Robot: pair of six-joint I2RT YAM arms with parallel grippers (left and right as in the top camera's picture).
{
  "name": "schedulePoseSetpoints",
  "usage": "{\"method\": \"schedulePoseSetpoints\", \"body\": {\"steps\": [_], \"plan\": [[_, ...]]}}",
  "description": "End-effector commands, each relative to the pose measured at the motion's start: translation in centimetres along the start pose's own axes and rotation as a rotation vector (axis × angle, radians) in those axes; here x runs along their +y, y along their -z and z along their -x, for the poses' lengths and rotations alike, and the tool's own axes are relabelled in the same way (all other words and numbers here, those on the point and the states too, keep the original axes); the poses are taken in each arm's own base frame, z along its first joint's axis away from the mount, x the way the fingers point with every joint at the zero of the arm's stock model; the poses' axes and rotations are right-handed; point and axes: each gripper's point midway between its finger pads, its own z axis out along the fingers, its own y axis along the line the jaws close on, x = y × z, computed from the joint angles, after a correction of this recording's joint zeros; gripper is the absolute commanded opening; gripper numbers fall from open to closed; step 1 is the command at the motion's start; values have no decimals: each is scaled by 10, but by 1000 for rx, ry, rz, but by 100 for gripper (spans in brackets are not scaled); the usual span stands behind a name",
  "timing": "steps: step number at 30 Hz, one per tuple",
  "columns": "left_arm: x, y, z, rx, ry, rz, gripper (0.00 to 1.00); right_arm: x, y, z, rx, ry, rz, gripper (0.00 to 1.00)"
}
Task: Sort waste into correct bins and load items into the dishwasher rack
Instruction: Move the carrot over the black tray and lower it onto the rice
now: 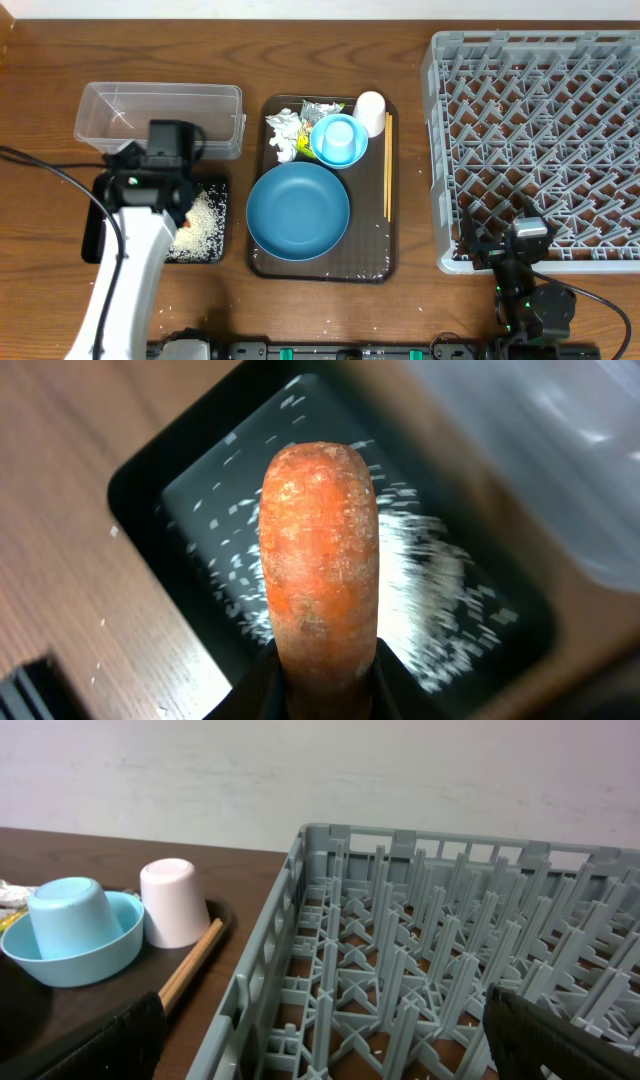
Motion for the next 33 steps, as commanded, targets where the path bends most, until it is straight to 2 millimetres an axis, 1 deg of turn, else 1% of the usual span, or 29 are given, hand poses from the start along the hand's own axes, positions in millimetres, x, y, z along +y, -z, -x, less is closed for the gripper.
{"method": "schedulePoseSetpoints", "body": {"steps": [1, 4, 7, 10, 15, 17, 18, 19, 22, 25, 28, 31, 33], "plan": [[6, -23, -6, 83, 74, 31, 20, -3, 0, -2, 6, 3, -14, 99], [6, -43, -8, 125, 89, 68, 21, -3, 0, -2, 5, 3, -14, 99], [3, -55, -11, 143, 84, 87, 22, -3, 0, -2, 5, 3, -14, 99], [-3, -64, -15, 170, 80, 82, 30, -3, 0, -2, 5, 3, -14, 99], [-7, -72, -24, 211, 70, 85, 31, -3, 0, -2, 5, 3, -14, 99], [-6, -73, -24, 214, 68, 88, 31, -3, 0, -2, 5, 3, -14, 99], [-6, -73, -25, 216, 67, 90, 34, -3, 0, -2, 5, 3, -14, 99], [-6, -73, -25, 216, 67, 90, 34, -3, 0, -2, 5, 3, -14, 99], [-5, -72, -25, 217, 67, 90, 34, -3, 0, -2, 5, 3, -14, 99], [-8, -65, -24, 220, 77, 57, 34, -3, 0, -2, 5, 3, -14, 99], [-17, -49, -24, 232, 94, -33, 34, -3, 0, -2, 5, 3, -14, 99], [-32, -23, -25, 253, 70, -190, 33, -3, 0, -2, 5, 3, -14, 99], [-40, -2, -23, 247, 47, -298, 33, -3, 0, -2, 5, 3, -14, 99]]}}
